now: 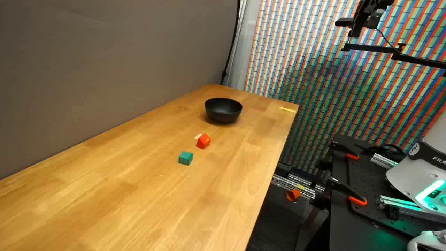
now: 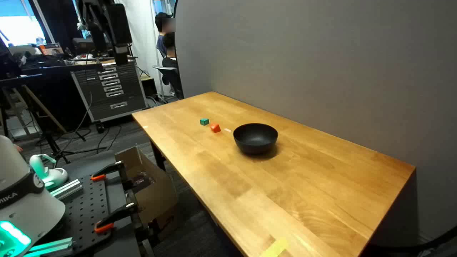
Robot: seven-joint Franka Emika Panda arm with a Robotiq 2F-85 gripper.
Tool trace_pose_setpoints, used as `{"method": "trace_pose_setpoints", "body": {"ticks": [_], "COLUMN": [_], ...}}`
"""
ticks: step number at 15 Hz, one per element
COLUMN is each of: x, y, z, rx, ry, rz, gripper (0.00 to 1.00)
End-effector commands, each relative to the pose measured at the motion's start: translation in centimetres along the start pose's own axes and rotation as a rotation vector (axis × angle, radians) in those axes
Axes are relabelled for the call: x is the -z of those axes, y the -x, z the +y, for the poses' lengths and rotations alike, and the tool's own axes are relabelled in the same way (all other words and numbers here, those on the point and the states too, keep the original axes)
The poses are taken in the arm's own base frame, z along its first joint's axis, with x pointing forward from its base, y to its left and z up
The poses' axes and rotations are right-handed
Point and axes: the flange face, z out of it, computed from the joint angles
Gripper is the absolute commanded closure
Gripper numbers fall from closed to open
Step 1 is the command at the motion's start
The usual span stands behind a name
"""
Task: Place the orange and green blocks inside the black bowl
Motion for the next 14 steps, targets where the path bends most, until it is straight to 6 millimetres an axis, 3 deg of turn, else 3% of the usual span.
{"method": "trace_pose_setpoints", "body": {"ticks": [1, 9, 11, 14], "x": [0.2, 0.4, -1.3, -5.1], "y": [0.0, -0.6, -3.4, -9.2], "z": [0.0, -0.1, -0.8, -2.6], "rx": [0.000, 0.003, 0.031, 0.096], "ry": [0.001, 0.003, 0.024, 0.039], "rz": [0.002, 0.018, -0.001, -0.008], "gripper": [0.00, 0.00, 0.00, 0.00]}}
